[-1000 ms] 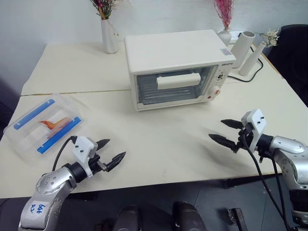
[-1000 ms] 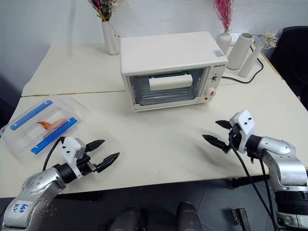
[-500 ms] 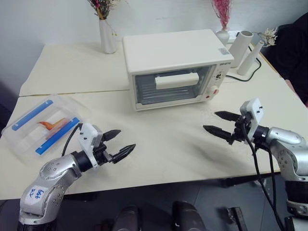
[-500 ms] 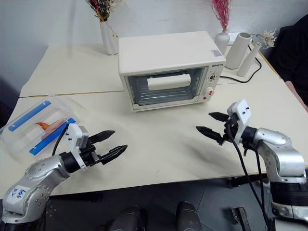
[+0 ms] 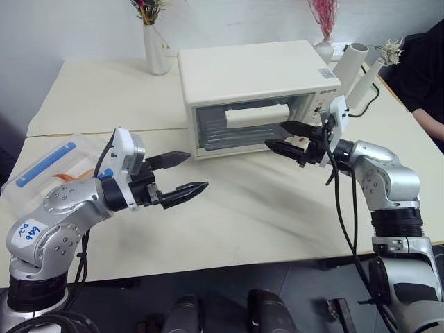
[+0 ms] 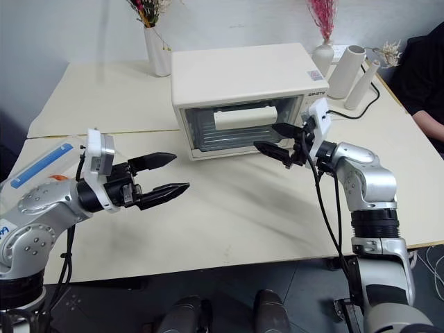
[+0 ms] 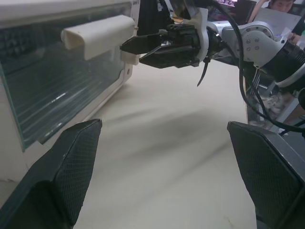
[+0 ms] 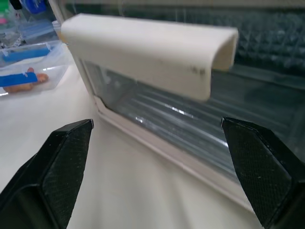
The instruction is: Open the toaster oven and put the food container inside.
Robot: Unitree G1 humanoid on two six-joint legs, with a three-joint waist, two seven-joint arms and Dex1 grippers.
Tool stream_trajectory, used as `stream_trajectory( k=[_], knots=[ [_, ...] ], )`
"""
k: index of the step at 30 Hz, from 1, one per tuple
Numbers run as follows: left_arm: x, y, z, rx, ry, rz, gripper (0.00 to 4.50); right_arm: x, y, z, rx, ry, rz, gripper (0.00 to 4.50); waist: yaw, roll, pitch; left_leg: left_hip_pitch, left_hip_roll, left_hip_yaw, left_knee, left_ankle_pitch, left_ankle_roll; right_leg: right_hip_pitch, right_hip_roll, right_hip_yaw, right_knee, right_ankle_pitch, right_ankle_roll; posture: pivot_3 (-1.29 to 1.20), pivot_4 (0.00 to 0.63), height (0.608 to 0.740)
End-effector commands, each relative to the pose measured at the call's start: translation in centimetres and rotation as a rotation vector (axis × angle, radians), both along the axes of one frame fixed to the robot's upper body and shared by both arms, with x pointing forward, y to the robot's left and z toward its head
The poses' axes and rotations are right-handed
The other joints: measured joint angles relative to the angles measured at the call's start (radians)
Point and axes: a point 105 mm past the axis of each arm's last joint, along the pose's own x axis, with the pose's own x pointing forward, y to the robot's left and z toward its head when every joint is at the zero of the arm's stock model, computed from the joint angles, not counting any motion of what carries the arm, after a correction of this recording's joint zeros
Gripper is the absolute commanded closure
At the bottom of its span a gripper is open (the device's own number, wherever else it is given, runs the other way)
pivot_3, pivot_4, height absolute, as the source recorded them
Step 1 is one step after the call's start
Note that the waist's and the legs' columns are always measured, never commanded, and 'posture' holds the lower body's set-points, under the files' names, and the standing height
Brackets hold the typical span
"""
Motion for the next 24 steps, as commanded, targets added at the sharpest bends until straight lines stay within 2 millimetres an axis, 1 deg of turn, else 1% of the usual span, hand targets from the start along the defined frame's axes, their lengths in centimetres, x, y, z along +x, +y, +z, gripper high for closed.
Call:
stream_trajectory(
  k=[1,4,6,9,12,15,17,18,19,22,24],
  knots=[
    [0.2,0.0,0.6,0.014,-0.042,0.0,0.0,-0.1,0.3,1.6,0.009,-0.063,0.015,0.03,0.0,0.0,0.0,0.0,0.0,0.0,0.0,0.0,0.0,0.0,0.0,0.0,0.0,0.0,0.0,0.0,0.15,0.74],
    [0.3,-0.2,0.8,0.002,-0.051,-0.001,0.0,0.2,0.3,2.4,0.037,-0.078,0.008,0.03,-0.001,-0.001,0.001,0.0,0.0,0.0,0.0,0.0,0.0,0.0,0.0,0.0,0.0,0.0,0.0,0.0,0.15,0.74],
    [0.5,-0.2,0.9,0.001,-0.058,0.001,0.0,-0.5,0.8,2.8,0.046,-0.081,0.056,0.03,-0.002,0.0,0.001,0.0,0.0,0.0,0.0,0.0,-0.001,0.0,0.0,0.0,0.0,0.0,0.0,0.0,0.15,0.74],
    [0.9,-0.1,1.0,0.002,-0.069,0.015,0.0,-2.1,1.5,2.9,0.053,-0.085,0.141,0.03,-0.001,0.0,0.001,0.0,0.001,0.0,0.0,0.001,-0.001,0.0,0.001,0.0,0.0,0.0,0.0,0.0,0.15,0.74],
    [1.3,0.0,0.8,0.02,-0.077,0.032,0.0,-3.5,1.7,2.4,0.066,-0.076,0.191,0.03,0.0,0.0,0.001,0.0,0.001,0.0,0.0,0.0,-0.001,-0.001,0.001,0.0,0.001,0.0,0.0,0.0,0.15,0.74],
    [1.5,-0.1,0.7,0.025,-0.081,0.03,0.0,-4.1,1.9,1.8,0.069,-0.063,0.2,0.03,-0.005,0.0,0.001,0.0,0.0,0.001,0.0,0.0,-0.001,-0.001,0.001,0.0,0.0,0.0,0.0,0.0,0.15,0.74],
    [1.6,-0.2,1.2,0.011,-0.095,0.018,0.0,-4.4,1.9,1.5,0.081,-0.057,0.197,0.03,-0.006,0.0,0.001,0.0,0.0,0.001,0.0,0.0,-0.002,-0.001,0.002,0.0,0.001,0.0,0.0,0.0,0.15,0.74],
    [1.7,-0.3,1.7,-0.005,-0.103,0.012,0.41,-4.5,1.9,1.4,0.087,-0.052,0.194,0.0,-0.005,-0.001,0.001,0.0,0.0,0.001,0.0,0.001,-0.002,-0.001,0.002,0.0,0.001,0.0,0.0,0.0,0.15,0.74],
    [1.8,-0.4,2.2,-0.02,-0.111,0.005,0.62,-4.6,1.9,1.2,0.09,-0.049,0.192,0.0,-0.004,-0.001,0.002,0.0,0.0,0.001,0.0,0.001,-0.002,-0.002,0.002,0.0,0.001,0.0,0.0,0.0,0.15,0.74],
    [2.7,-0.4,4.9,-0.134,-0.134,0.003,1.53,-4.9,1.9,0.4,0.09,-0.033,0.178,0.0,0.0,-0.001,0.002,0.0,0.0,0.001,0.0,0.001,-0.002,-0.001,0.002,0.0,0.002,0.0,0.0,0.0,0.15,0.74],
    [3.2,-0.5,6.3,-0.161,-0.157,-0.008,2.15,-5.1,2.0,-0.1,0.09,-0.023,0.171,0.0,0.0,-0.002,0.002,0.0,0.0,0.001,0.0,0.001,-0.002,-0.001,0.002,0.0,0.002,0.0,0.0,0.0,0.15,0.74]
  ],
)
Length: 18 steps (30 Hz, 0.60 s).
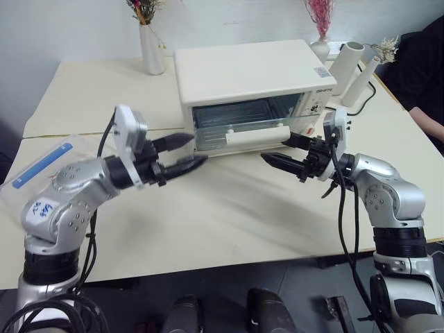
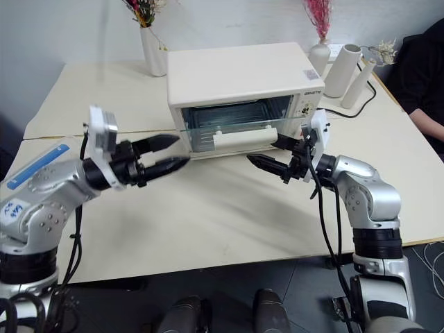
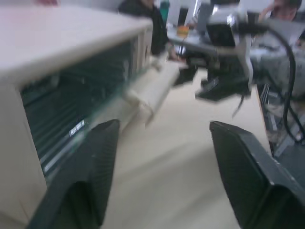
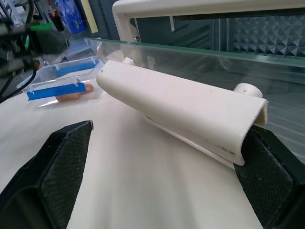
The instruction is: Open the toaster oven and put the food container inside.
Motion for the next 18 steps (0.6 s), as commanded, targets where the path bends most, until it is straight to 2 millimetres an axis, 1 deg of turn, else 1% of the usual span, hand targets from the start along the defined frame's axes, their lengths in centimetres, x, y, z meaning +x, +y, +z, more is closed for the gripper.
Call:
stream_trajectory(
  k=[1,2,4,5,7,9,11,13,18],
  knots=[
    [0.3,-0.1,3.0,-0.05,-0.071,-0.022,2.53,-1.3,1.0,0.8,0.025,-0.051,0.047,0.0,-0.001,0.0,0.0,0.0,0.0,0.0,0.0,0.0,0.0,0.0,0.0,0.0,0.0,0.0,0.0,0.0,0.15,0.74],
    [0.5,-0.4,3.1,-0.033,-0.083,-0.031,2.76,-1.4,1.1,0.7,0.027,-0.049,0.047,0.0,-0.004,0.0,0.0,0.0,0.0,0.0,0.0,0.0,0.0,0.0,0.0,0.0,0.0,0.0,0.0,0.0,0.15,0.74],
    [1.0,-0.8,3.2,-0.012,-0.092,-0.037,3.46,-1.5,1.2,0.7,0.032,-0.048,0.045,0.0,-0.007,0.0,0.0,0.0,-0.001,0.001,-0.001,0.0,0.0,0.0,0.0,0.0,0.0,0.0,0.0,0.0,0.15,0.74],
    [1.4,-1.1,3.1,0.007,-0.097,-0.029,3.75,-1.6,1.2,0.7,0.035,-0.047,0.044,0.0,-0.007,0.0,0.0,0.0,-0.001,0.001,-0.001,0.0,0.0,0.0,0.001,0.0,0.0,0.0,0.0,0.0,0.15,0.74],
    [2.4,-1.8,2.1,0.088,-0.116,-0.006,4.44,-1.6,1.2,0.7,0.042,-0.047,0.04,0.0,-0.006,0.0,0.0,0.0,0.0,0.001,0.0,0.0,0.0,0.0,0.001,0.0,0.0,0.0,0.0,0.0,0.15,0.74],
    [2.8,-2.9,0.6,0.188,-0.151,-0.023,4.48,-1.7,1.1,0.7,0.048,-0.047,0.034,0.0,-0.005,0.0,0.0,0.0,-0.001,0.001,0.0,0.0,0.0,0.0,0.001,0.0,0.0,0.0,0.0,0.0,0.15,0.74],
    [2.8,-3.5,-0.2,0.227,-0.172,-0.045,4.48,-1.8,1.0,0.8,0.051,-0.048,0.029,0.0,-0.005,-0.001,0.001,0.0,-0.001,0.002,0.0,0.0,-0.001,0.0,0.002,0.0,0.0,0.0,0.0,0.0,0.15,0.74],
    [3.3,-3.8,-0.6,0.242,-0.188,-0.034,4.48,-1.9,0.8,0.8,0.05,-0.048,0.02,0.0,-0.005,-0.001,0.001,0.0,0.0,0.003,0.0,0.0,-0.001,-0.001,0.002,0.0,0.0,0.0,0.0,0.0,0.15,0.74],
    [4.1,-3.8,-0.7,0.253,-0.21,-0.018,4.48,-2.1,0.3,0.8,0.062,-0.048,-0.01,0.0,0.001,-0.001,0.001,0.0,0.0,0.004,0.001,0.0,-0.001,0.0,0.002,0.0,0.0,0.0,0.0,0.0,0.15,0.74]
  ],
)
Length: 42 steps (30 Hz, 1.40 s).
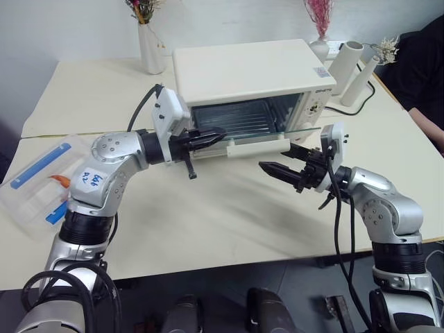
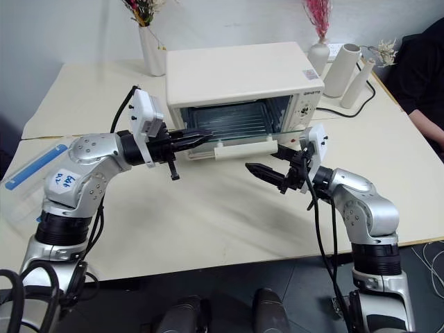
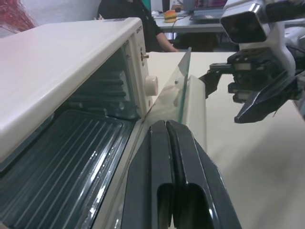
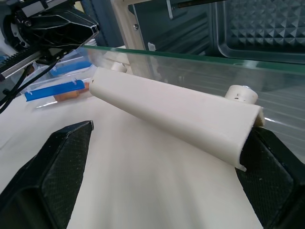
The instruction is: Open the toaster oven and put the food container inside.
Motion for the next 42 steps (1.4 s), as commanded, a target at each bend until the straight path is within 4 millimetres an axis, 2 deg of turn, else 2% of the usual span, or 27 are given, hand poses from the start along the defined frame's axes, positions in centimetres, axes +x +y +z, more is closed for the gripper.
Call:
stream_trajectory(
  k=[1,5,9,12,14,21,28,32,35,39,42],
  knots=[
    [0.5,0.3,0.3,0.016,-0.032,0.021,4.48,-1.1,0.1,2.1,0.031,-0.083,0.027,0.0,0.002,0.0,0.0,0.0,0.0,0.0,0.0,0.0,0.0,0.0,0.0,0.0,0.0,0.0,0.0,0.0,0.15,0.74],
    [1.2,0.6,1.3,-0.048,-0.022,0.046,4.48,-1.6,0.0,1.9,0.035,-0.079,0.023,0.0,0.003,0.0,0.0,0.0,0.0,-0.001,0.001,0.0,0.0,0.0,0.0,0.0,0.001,0.0,0.0,0.0,0.15,0.74],
    [1.0,0.9,4.3,-0.25,0.054,-0.003,4.48,-1.6,0.3,1.9,0.042,-0.078,0.018,0.0,0.003,-0.001,0.001,-0.001,0.0,-0.001,0.001,0.0,0.0,0.0,0.0,0.0,0.0,0.0,0.0,0.0,0.15,0.74],
    [1.2,1.3,5.2,-0.297,0.086,0.003,4.48,-1.5,0.4,2.0,0.046,-0.081,0.019,0.0,0.002,-0.003,0.002,-0.001,0.0,-0.004,0.0,0.0,0.0,0.0,0.0,0.0,0.0,0.0,0.0,0.0,0.15,0.74],
    [1.5,1.3,4.6,-0.235,0.061,0.029,4.48,-1.4,0.5,2.1,0.046,-0.084,0.022,0.0,0.001,-0.003,0.001,-0.001,0.0,-0.004,0.0,0.0,0.0,0.0,0.0,0.0,0.0,0.0,0.0,0.0,0.15,0.74],
    [1.8,0.9,0.8,0.019,-0.027,0.064,4.48,-1.7,0.4,2.4,0.041,-0.088,0.033,0.0,0.002,-0.003,0.002,-0.001,0.0,-0.002,0.0,0.0,0.0,0.0,0.0,-0.001,0.0,0.0,0.0,0.0,0.15,0.74],
    [2.1,0.6,0.0,0.059,-0.058,0.064,4.48,-2.1,-0.1,2.4,0.019,-0.088,0.026,0.0,0.003,-0.003,0.002,-0.001,0.0,0.0,0.0,0.0,0.0,0.0,0.0,-0.001,0.0,0.0,0.0,0.0,0.15,0.74],
    [2.0,0.3,-0.1,0.057,-0.055,0.046,4.48,-1.8,-2.6,0.7,-0.115,-0.078,-0.098,0.0,0.007,-0.003,0.002,-0.002,0.0,0.0,0.0,0.0,0.0,0.0,0.0,-0.002,0.0,0.0,0.0,0.0,0.15,0.74],
    [1.9,0.2,-0.5,0.077,-0.064,0.036,4.48,-2.2,-4.9,-0.1,-0.143,-0.042,-0.183,0.0,0.016,-0.003,0.002,-0.003,-0.001,0.0,0.0,0.0,0.0,0.0,0.0,-0.003,-0.001,0.0,0.0,0.0,0.15,0.74],
    [1.6,-0.4,-1.3,0.105,-0.059,0.004,4.48,-4.0,-7.3,-0.5,-0.187,-0.017,-0.236,0.0,0.028,-0.004,0.002,-0.003,-0.001,0.001,0.001,0.0,0.001,0.0,0.0,-0.003,-0.001,0.0,0.0,0.0,0.15,0.74],
    [1.2,-0.8,-2.2,0.129,-0.042,-0.023,4.48,-5.8,-8.4,-0.1,-0.222,-0.006,-0.236,0.0,0.03,-0.004,0.002,-0.003,-0.001,0.001,0.002,0.0,0.001,0.001,0.0,-0.003,0.0,0.0,0.0,0.0,0.15,0.74]
  ],
)
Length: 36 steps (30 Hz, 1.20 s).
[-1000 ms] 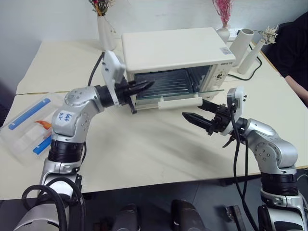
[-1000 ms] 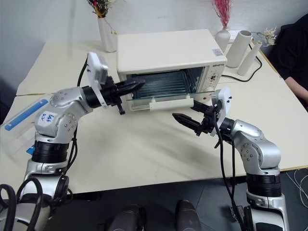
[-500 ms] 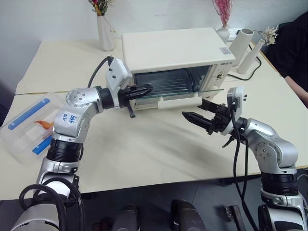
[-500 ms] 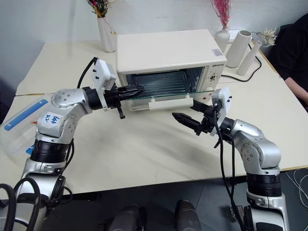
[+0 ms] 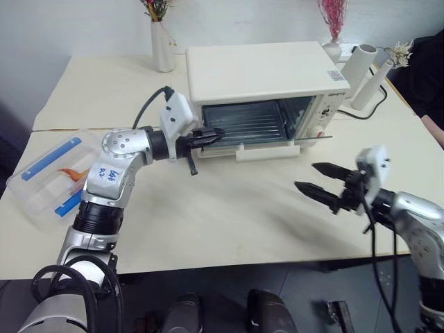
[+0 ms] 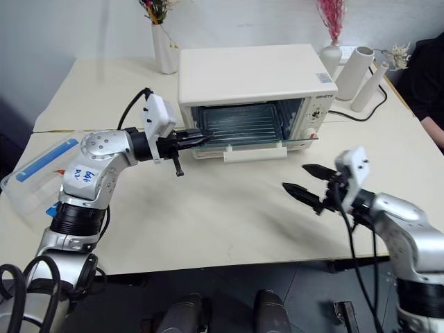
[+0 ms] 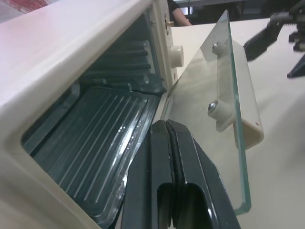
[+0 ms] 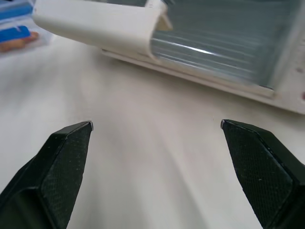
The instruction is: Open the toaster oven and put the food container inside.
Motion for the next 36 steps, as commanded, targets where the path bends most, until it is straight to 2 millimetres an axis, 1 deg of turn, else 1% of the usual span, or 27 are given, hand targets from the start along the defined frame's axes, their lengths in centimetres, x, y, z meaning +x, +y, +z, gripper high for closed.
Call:
stream_trajectory(
  k=[1,4,6,8,12,14,16,19,23,25,28,29,30,31,33,35,36],
  knots=[
    [-0.7,-0.7,-0.8,0.03,-0.002,-0.045,4.48,-2.3,-0.4,2.6,-0.027,-0.059,0.04,0.0,0.0,0.0,0.0,0.0,0.0,0.0,0.0,0.0,0.0,0.0,0.0,0.0,0.0,0.0,0.0,0.0,0.15,0.74],
    [-1.1,-1.1,-2.8,0.097,0.013,-0.057,4.48,-4.1,-0.6,4.1,-0.009,-0.05,0.079,0.0,-0.002,0.0,0.0,0.001,0.0,-0.001,0.001,0.0,0.0,0.001,0.0,0.001,0.0,0.0,0.0,0.0,0.15,0.74],
    [-1.3,-1.3,-4.1,0.127,0.038,-0.062,4.48,-4.9,-0.5,5.0,0.006,-0.052,0.097,0.0,-0.002,0.0,0.0,0.002,0.0,-0.002,0.002,0.0,0.0,0.001,0.0,0.001,0.001,0.0,0.0,0.0,0.15,0.74],
    [-0.9,-1.5,-5.5,0.158,0.058,-0.038,4.48,-5.3,-0.3,6.0,0.016,-0.07,0.109,0.0,-0.001,0.0,0.0,0.003,0.001,-0.005,0.002,0.0,0.001,0.002,0.0,0.002,0.001,0.0,0.0,0.0,0.15,0.74],
    [-0.4,-1.8,-7.1,0.218,0.06,-0.003,4.48,-5.4,0.5,7.2,0.04,-0.103,0.129,0.0,0.0,-0.001,0.0,0.003,0.0,-0.006,0.002,0.0,0.001,0.002,-0.001,0.003,0.001,0.0,0.0,0.0,0.15,0.74],
    [-0.4,-1.9,-7.6,0.239,0.049,0.004,4.48,-5.3,0.9,7.4,0.045,-0.111,0.14,0.0,0.0,-0.001,0.0,0.003,0.0,-0.006,0.002,0.0,0.002,0.002,-0.001,0.003,0.001,0.0,0.0,0.0,0.15,0.74],
    [-0.5,-1.8,-7.4,0.232,0.051,0.012,4.48,-5.2,1.3,7.5,0.043,-0.114,0.153,0.0,0.0,-0.001,0.0,0.002,0.0,-0.007,0.002,0.0,0.002,0.002,-0.001,0.003,0.001,0.0,0.0,0.0,0.15,0.74],
    [-0.9,-1.0,-7.1,0.218,0.059,0.049,4.48,-4.6,1.8,7.6,0.034,-0.117,0.184,0.0,-0.002,-0.001,0.0,0.002,0.0,-0.006,0.002,-0.001,0.002,0.002,-0.001,0.003,0.001,0.0,0.0,0.0,0.15,0.74],
    [-1.8,-0.3,-8.0,0.277,0.037,0.06,4.48,-3.6,2.2,8.3,0.051,-0.132,0.211,0.0,-0.004,-0.001,0.0,0.003,0.001,-0.006,0.002,0.0,0.002,0.001,-0.001,0.003,0.002,0.0,0.0,0.0,0.15,0.74],
    [-1.8,0.2,-7.4,0.274,0.009,0.094,4.48,-3.1,2.4,8.9,0.056,-0.144,0.235,0.0,-0.003,-0.001,0.0,0.003,0.001,-0.006,0.003,0.0,0.002,0.001,-0.002,0.003,0.002,0.0,0.0,0.0,0.15,0.74],
    [-1.7,1.2,-5.5,0.222,-0.012,0.162,4.48,-2.5,2.8,9.5,0.054,-0.152,0.274,0.0,0.0,-0.001,0.0,0.002,0.001,-0.006,0.004,-0.001,0.003,0.001,-0.003,0.003,0.002,0.0,0.0,0.0,0.15,0.74],
    [-1.8,1.7,-4.6,0.192,-0.012,0.187,4.48,-2.3,3.1,9.7,0.048,-0.154,0.294,0.0,0.0,-0.001,0.0,0.002,0.002,-0.007,0.004,-0.001,0.003,0.001,-0.003,0.002,0.002,0.0,0.0,0.0,0.15,0.74],
    [-2.3,2.8,-3.2,0.129,-0.005,0.229,4.48,-2.2,3.5,9.8,0.041,-0.156,0.322,0.0,-0.002,-0.001,0.001,0.001,0.002,-0.007,0.004,-0.001,0.003,0.001,-0.003,0.002,0.002,0.0,0.0,0.0,0.15,0.74],
    [-3.1,4.0,-1.6,0.053,0.012,0.269,4.48,-2.2,3.9,10.0,0.035,-0.156,0.355,0.0,-0.004,-0.001,0.001,0.001,0.002,-0.007,0.005,-0.001,0.003,0.001,-0.003,0.002,0.002,0.0,0.0,0.0,0.15,0.74],
    [-4.7,5.6,0.4,-0.054,0.045,0.319,4.48,-2.2,4.5,10.0,0.026,-0.149,0.401,0.0,-0.016,-0.001,0.001,0.0,0.004,-0.006,0.004,-0.002,0.004,0.0,-0.003,0.003,0.002,0.0,0.0,0.0,0.15,0.74],
    [-6.9,7.9,2.4,-0.174,0.053,0.4,4.11,-2.0,4.9,9.8,-0.005,-0.148,0.438,0.0,-0.025,-0.001,0.001,0.0,0.005,-0.008,0.004,-0.002,0.003,0.0,-0.004,0.002,0.002,0.0,0.0,0.0,0.15,0.74],
    [-8.1,9.1,3.0,-0.206,0.041,0.456,3.9,-1.8,5.1,9.7,-0.02,-0.142,0.446,0.0,-0.027,-0.001,0.001,0.0,0.005,-0.008,0.003,-0.002,0.003,0.0,-0.004,0.002,0.002,0.0,0.0,0.0,0.15,0.74]
  ],
)
